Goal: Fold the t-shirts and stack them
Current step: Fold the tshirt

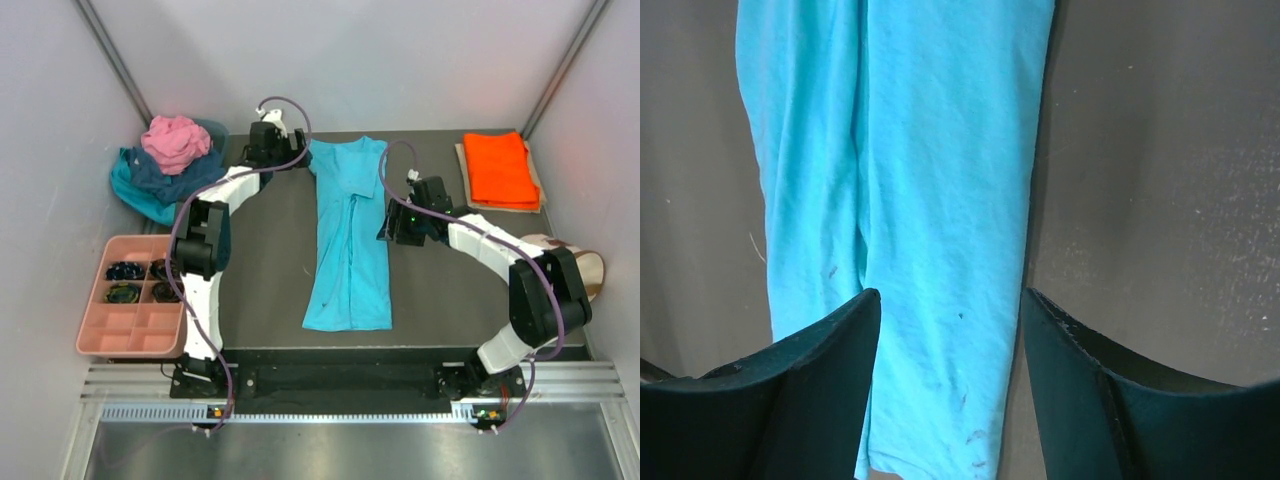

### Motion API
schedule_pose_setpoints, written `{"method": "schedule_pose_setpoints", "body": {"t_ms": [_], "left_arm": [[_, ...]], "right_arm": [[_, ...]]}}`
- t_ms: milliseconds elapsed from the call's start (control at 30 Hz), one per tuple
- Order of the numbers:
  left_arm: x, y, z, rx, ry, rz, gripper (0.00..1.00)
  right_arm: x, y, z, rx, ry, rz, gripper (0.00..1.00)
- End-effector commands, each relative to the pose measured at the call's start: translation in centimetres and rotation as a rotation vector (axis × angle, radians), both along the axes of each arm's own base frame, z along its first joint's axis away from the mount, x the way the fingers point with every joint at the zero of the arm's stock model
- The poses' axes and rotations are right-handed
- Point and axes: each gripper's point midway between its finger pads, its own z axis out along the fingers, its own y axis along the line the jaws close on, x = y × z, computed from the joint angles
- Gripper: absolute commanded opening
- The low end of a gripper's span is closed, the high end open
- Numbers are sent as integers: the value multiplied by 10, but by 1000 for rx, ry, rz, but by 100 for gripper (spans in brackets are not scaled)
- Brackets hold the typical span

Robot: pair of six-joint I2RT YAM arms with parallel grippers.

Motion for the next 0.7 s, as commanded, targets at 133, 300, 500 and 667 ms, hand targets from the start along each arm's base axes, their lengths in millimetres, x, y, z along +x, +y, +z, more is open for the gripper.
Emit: {"method": "schedule_pose_setpoints", "body": {"t_ms": [133,300,500,667], "left_arm": [[5,-47,78,-206,-140,-152,96],[8,-80,59,-249,-114,-211,96],[10,-101,37,-256,-84,-232,96],[17,-99,8,-233,-57,-209,96]], "right_arm": [[5,9,12,45,-51,12,59],[2,9,6,43,-39,16,58],[1,10,0,47,-22,22,59],[-3,11,-5,51,-7,29,59]]}}
